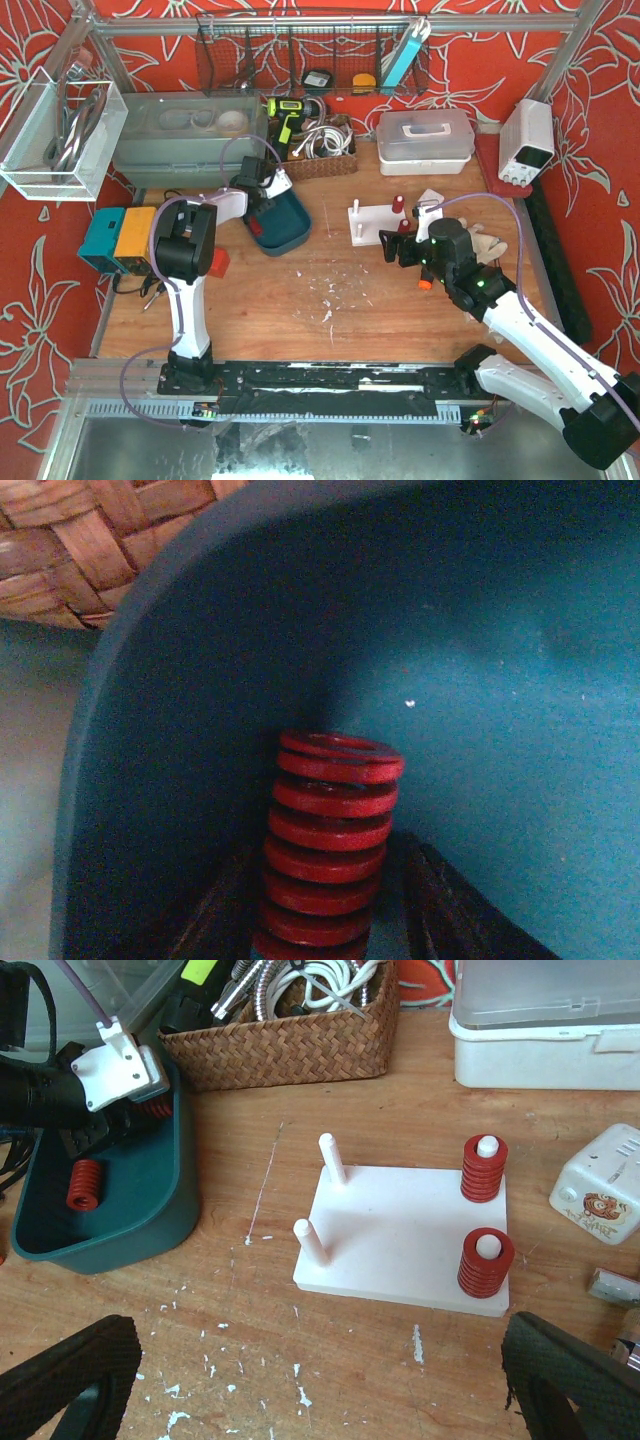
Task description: Install the large spring
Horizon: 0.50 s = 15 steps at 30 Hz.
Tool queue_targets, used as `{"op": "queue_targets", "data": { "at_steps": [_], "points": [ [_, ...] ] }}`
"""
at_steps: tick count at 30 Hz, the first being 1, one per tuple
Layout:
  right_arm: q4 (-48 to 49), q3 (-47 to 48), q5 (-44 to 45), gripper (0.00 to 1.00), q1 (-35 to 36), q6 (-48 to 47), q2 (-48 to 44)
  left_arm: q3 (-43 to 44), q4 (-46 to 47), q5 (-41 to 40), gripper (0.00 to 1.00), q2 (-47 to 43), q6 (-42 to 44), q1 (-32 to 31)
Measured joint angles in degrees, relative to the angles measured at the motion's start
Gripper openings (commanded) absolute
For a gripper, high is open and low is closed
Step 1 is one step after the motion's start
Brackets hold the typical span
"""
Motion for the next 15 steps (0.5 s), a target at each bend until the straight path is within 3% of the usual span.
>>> {"op": "queue_targets", "data": {
  "at_steps": [7, 15],
  "points": [
    [0.0, 0.0, 0.11, 0.99, 0.0, 0.0, -0.09, -0.02, -1.4, 1.73, 0.35, -0.15, -0.81, -0.07],
    [0.0, -0.09, 0.52, 0.99, 0.0, 0.0, -1.49, -2.21, -3.28, 3.41, 0.46, -2.45, -1.09, -0.28]
  ]
}}
